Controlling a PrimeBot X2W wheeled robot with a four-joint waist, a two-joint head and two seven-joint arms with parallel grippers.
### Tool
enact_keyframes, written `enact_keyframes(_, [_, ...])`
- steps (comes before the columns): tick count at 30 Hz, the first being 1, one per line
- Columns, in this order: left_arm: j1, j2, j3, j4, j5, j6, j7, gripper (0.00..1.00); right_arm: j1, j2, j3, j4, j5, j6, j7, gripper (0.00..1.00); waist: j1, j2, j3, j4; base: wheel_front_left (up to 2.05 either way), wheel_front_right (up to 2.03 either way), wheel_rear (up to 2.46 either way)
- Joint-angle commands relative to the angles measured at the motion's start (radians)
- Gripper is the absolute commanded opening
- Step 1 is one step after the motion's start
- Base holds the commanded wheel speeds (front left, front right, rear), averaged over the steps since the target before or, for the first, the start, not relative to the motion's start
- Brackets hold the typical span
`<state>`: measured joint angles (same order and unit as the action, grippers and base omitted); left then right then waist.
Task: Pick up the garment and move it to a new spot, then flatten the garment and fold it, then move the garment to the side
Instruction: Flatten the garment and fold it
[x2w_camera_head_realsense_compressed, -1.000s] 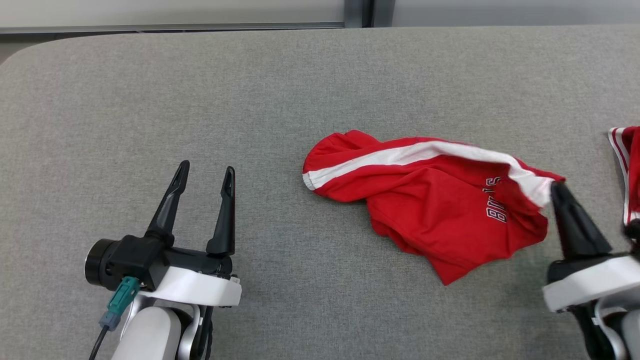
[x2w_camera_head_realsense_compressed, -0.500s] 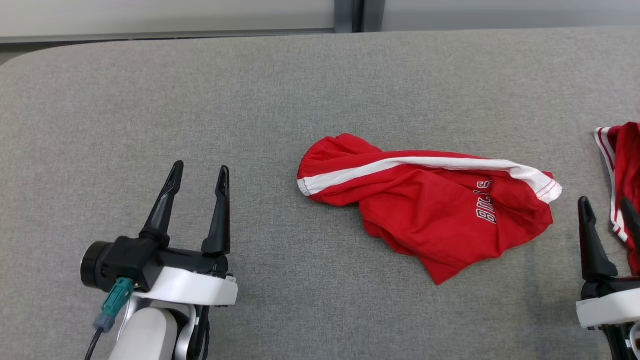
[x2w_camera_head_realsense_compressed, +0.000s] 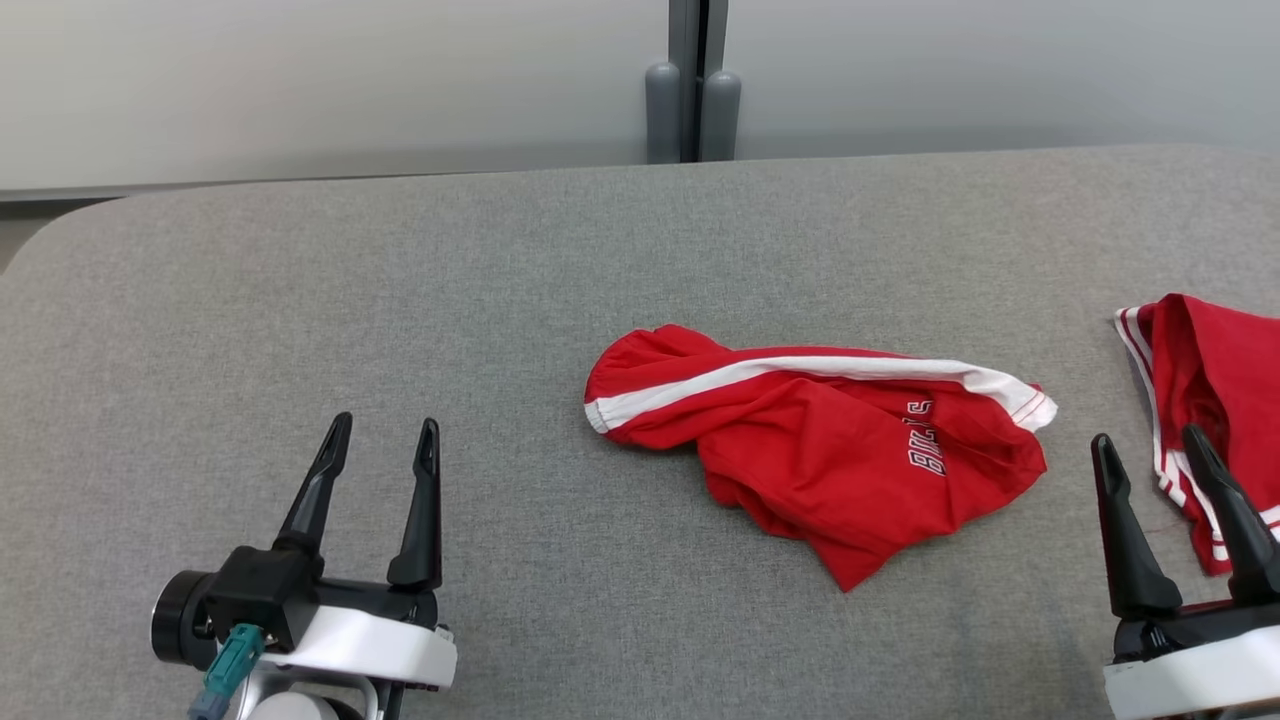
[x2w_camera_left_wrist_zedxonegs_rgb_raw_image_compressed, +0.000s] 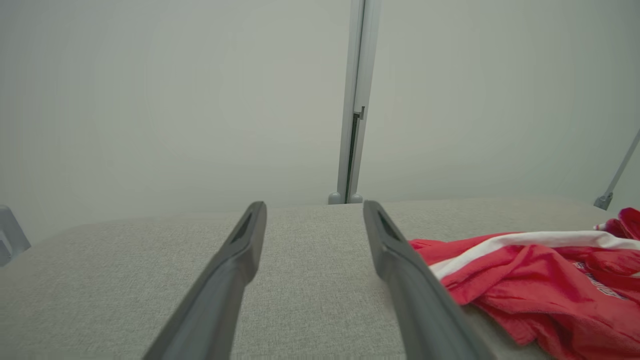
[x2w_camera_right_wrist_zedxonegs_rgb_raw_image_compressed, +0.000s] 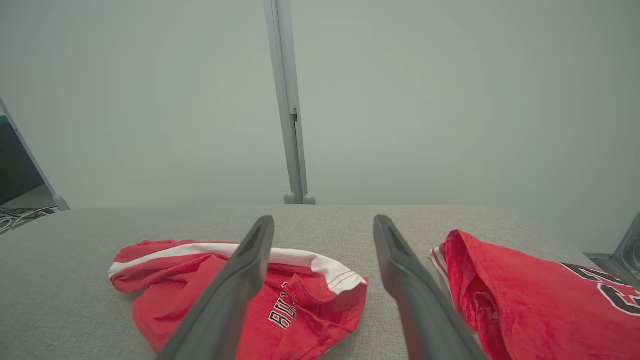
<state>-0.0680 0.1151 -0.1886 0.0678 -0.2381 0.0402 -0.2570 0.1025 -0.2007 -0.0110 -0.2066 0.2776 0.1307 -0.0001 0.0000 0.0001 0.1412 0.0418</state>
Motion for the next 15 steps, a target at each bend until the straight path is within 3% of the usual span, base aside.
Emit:
enact_keyframes(1, [0.011,0.008,0.001,-0.005,-0.005,0.005,0.005,1.00,0.012,0.007,0.001,-0.005,0.000,0.000,0.007,1.00,0.0000,-0.0001,-0.012,-0.003,0.00,0.00,0.00])
enact_keyframes(15, [-0.017,0.007,-0.033,-0.012,-0.010,-0.004,0.037,1.00,0.014,0.026,-0.002,-0.032,-0.003,0.000,0.028,1.00,0.0000,-0.0001,-0.003,-0.002,0.00,0.00,0.00])
